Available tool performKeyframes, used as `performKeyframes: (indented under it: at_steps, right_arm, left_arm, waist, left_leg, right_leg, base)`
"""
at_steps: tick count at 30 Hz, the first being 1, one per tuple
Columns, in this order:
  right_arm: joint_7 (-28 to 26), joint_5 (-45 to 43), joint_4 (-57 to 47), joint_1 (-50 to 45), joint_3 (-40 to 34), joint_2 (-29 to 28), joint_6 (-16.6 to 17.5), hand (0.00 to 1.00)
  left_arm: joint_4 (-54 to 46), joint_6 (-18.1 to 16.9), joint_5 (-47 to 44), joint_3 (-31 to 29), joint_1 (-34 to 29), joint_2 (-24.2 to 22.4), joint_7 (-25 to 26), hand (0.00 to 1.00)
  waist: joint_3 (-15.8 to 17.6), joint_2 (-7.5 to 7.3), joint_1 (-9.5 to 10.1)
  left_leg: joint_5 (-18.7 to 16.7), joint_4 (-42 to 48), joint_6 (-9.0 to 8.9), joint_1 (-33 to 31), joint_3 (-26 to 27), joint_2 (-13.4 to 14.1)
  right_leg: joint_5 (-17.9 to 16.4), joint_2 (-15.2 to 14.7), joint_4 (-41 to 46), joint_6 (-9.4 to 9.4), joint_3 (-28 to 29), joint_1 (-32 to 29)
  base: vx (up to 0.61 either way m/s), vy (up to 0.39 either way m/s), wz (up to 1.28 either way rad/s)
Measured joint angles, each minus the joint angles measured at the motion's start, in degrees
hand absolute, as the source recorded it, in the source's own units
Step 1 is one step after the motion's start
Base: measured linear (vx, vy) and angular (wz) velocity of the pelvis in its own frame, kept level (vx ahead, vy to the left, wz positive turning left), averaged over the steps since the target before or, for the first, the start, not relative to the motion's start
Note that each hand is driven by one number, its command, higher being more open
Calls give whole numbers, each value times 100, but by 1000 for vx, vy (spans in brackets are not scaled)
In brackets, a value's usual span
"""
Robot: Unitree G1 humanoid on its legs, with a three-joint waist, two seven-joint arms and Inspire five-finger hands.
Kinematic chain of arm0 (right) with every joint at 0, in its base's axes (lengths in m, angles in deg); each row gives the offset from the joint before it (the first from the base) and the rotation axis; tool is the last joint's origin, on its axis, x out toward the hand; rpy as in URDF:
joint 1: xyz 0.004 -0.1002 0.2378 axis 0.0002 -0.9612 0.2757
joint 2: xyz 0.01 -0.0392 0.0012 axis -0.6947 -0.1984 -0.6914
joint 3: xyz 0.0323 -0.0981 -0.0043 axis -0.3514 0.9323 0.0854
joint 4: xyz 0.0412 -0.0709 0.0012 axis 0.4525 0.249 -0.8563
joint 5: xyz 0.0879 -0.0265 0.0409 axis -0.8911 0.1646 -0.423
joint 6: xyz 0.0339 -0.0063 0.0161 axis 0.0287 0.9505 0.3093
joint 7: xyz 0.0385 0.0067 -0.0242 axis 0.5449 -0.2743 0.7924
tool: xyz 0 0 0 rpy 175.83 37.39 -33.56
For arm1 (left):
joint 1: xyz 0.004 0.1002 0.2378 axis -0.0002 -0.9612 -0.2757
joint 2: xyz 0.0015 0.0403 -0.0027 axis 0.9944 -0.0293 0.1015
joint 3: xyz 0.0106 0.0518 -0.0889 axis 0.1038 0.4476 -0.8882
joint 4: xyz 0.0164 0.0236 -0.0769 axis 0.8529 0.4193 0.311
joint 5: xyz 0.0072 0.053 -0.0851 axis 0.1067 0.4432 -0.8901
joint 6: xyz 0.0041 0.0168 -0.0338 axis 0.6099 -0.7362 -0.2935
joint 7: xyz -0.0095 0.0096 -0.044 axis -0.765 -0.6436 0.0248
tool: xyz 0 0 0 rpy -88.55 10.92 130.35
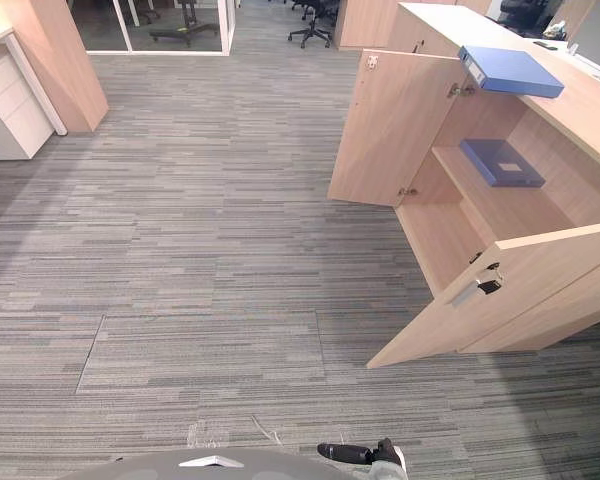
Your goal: Walk over to the cabinet, pick up the folder, carry it to the office cabinet, place the folder inside the office cabinet, then close the office cabinet door
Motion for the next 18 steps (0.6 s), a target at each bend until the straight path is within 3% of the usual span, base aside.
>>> performKeyframes:
  at_steps: [10,18]
  right_arm:
    - [-110,-11,-7,54,-60,4,4,100]
    - [71,14,-10,54,-56,-4,-4,100]
  left_arm:
    - [-1,-91,-453,7,-1,-5,-320,100]
    - [-11,-125,-397,83,-4,-5,-58,100]
  waist:
    - [67,27,7]
    - [76,45,5]
  left_leg:
    - [80,-188,7,182,3,-20]
    - [90,-238,-11,211,14,-23]
  right_leg:
    - [3,-23,1,13,5,86]
    - [13,-28,-3,27,27,86]
  base:
    - [-32,1,0]
    - [-25,0,-1]
